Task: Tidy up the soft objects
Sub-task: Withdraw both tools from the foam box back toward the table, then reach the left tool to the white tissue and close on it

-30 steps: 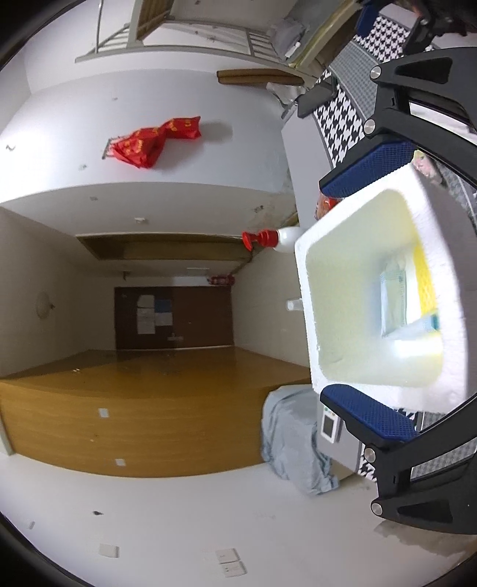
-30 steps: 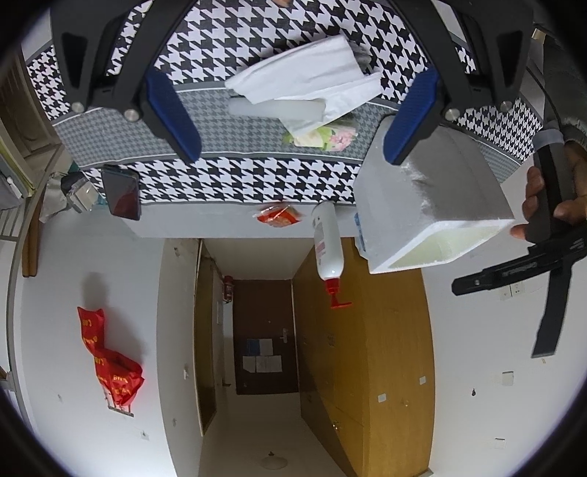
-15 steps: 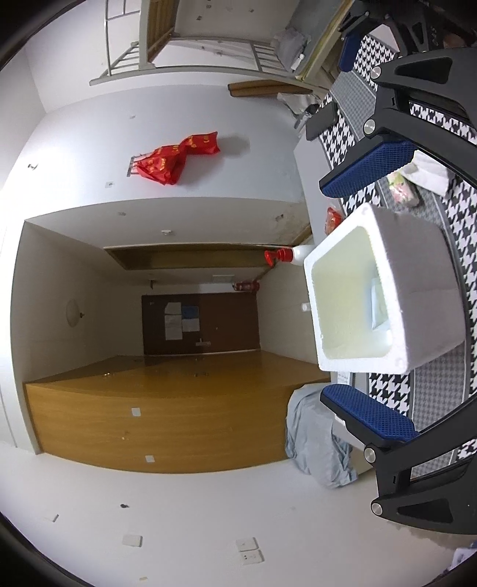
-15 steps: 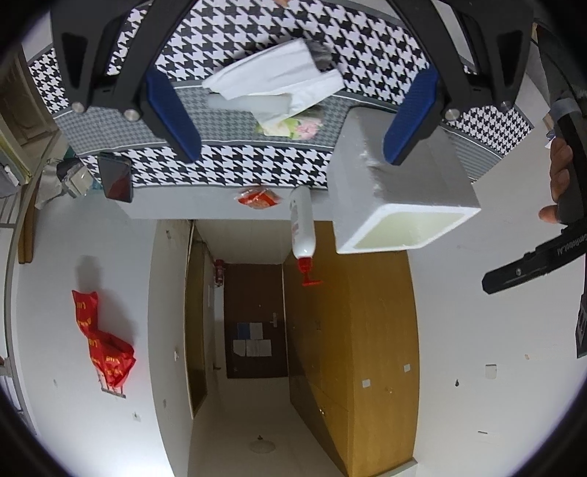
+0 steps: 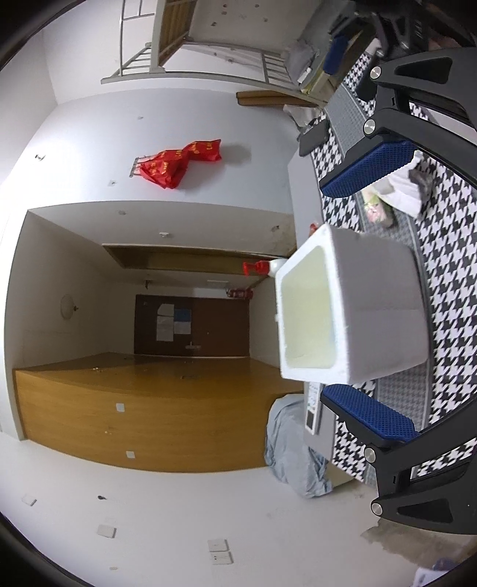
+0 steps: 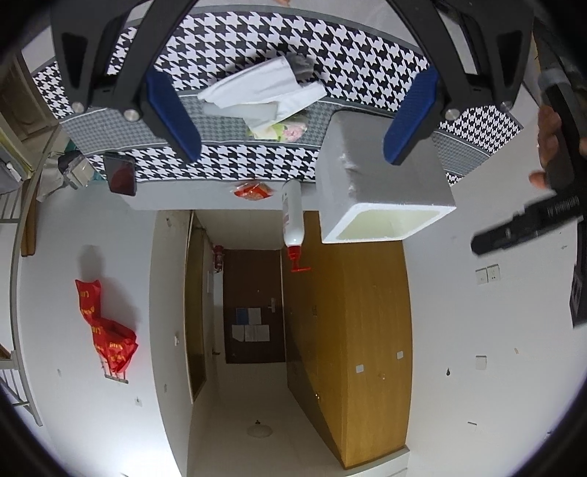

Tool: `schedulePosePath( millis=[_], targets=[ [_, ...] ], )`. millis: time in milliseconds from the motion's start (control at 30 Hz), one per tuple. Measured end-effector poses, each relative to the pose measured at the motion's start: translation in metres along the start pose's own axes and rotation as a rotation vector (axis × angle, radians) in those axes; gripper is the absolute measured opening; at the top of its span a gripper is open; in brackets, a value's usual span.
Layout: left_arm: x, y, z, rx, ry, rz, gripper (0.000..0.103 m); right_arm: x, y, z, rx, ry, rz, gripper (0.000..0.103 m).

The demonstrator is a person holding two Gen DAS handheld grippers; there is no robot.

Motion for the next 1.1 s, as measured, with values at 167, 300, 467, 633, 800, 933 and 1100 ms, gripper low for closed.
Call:
schedulePosePath(
  millis=[167, 300, 467, 633, 800, 933, 1100],
  targets=[
    [-0.004, -0.019, -0.008, -0.015, 0.008, 0.001, 0.102, -0.003, -0.007, -0.008, -0.016, -0.013, -0.008, 0.101],
    [-0.002, -0.031, -0.014, -0.039, -0.002, -0.014, 0.102, -0.005, -0.017, -0.01, -0.013, -0.022, -0.012, 0.101],
    [-0.001, -0.05, -0.017, -0.041, -0.028, -0.039, 0.102, -0.003, -0.025, -0.016, -0.03, -0.015, -0.017, 0.101],
    [0.0, -0.073, -0.007, 0.001, -0.038, -0.079, 0.102, -0.002, -0.034, -0.016, -0.034, -0.021, -0.021, 0.101],
    [-0.013, -0.091, 0.003, 0.026, -0.067, -0.057, 0.102, -0.007, -0.041, -0.012, -0.029, -0.025, 0.007, 0.101],
    [-0.028, -0.095, 0.005, 0.004, -0.089, -0.038, 0.102, -0.017, -0.051, -0.006, -0.016, -0.046, 0.038, 0.101],
    [-0.042, -0.1, 0.014, -0.007, -0.072, -0.008, 0.102, -0.034, -0.075, 0.012, 0.046, -0.061, 0.074, 0.101]
  ],
)
Point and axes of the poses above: each gripper's, at about its wrist camera, not at the fingertips, and z roughly the way its jaws point, x to its left, y to its top, the point moved 9 cm from there along z, roughly the way its jaws point, and after that the axes turned 4 degrees about -x, right-handed, at the moved point
